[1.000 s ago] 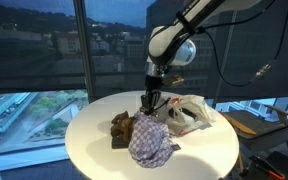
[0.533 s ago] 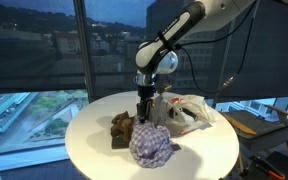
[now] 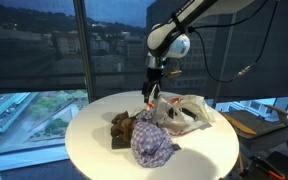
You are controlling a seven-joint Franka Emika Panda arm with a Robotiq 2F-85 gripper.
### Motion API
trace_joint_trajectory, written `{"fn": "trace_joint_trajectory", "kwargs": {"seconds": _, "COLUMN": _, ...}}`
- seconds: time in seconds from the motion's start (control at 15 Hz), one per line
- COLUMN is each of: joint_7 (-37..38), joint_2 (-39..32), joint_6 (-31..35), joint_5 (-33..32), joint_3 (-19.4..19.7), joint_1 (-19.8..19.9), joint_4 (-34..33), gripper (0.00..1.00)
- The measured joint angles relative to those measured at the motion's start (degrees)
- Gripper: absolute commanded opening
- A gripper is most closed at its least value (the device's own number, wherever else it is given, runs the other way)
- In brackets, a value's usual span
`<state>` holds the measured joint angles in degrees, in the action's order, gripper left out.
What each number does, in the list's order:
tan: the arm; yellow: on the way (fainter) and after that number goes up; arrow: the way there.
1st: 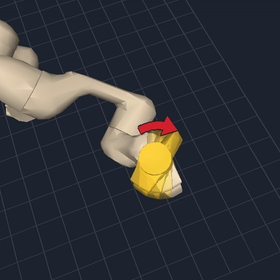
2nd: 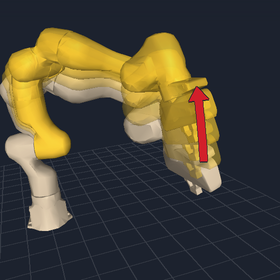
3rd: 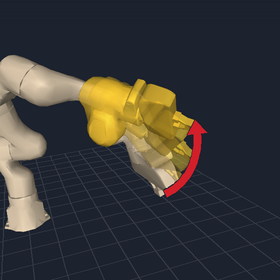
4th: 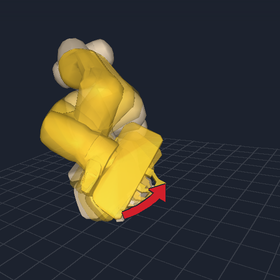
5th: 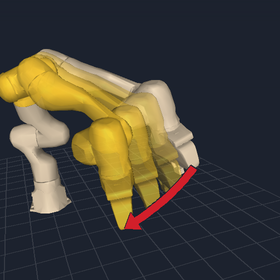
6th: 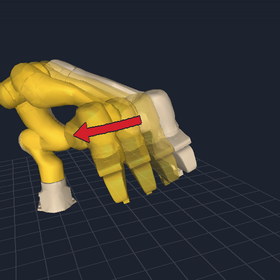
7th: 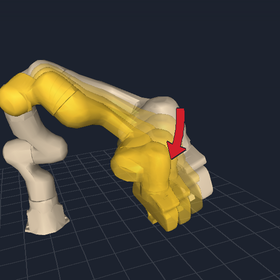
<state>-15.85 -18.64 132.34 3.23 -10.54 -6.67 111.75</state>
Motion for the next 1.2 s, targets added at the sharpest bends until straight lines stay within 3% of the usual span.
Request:
{"fn": "trace_joint_trajectory", "kwargs": {"seconds": 0.4, "joint_7": 6.45, "joint_2": 9.66, "joint_6": 6.69, "joint_5": 6.02, "joint_3": 3.86, "joint_1": 3.87, "joint_4": 12.93, "gripper": 1.0}}
{"fn": "trace_joint_trajectory", "kwargs": {"seconds": 0.8, "joint_7": 8.5, "joint_2": 14.12, "joint_6": 14.41, "joint_5": 17.15, "joint_3": 6.47, "joint_1": 5.97, "joint_4": 24.26, "gripper": 1.0}}
{"fn": "trace_joint_trajectory", "kwargs": {"seconds": 1.0, "joint_7": 7.89, "joint_2": 13.64, "joint_6": 19.26, "joint_5": 25.84, "joint_3": 7.21, "joint_1": 7.02, "joint_4": 27.14, "gripper": 1.0}}
{"fn": "trace_joint_trajectory", "kwargs": {"seconds": 1.2, "joint_7": 2.02, "joint_2": 13.69, "joint_6": 24.09, "joint_5": 40.22, "joint_3": 7.08, "joint_1": 7.72, "joint_4": 29.05, "gripper": 1.0}}
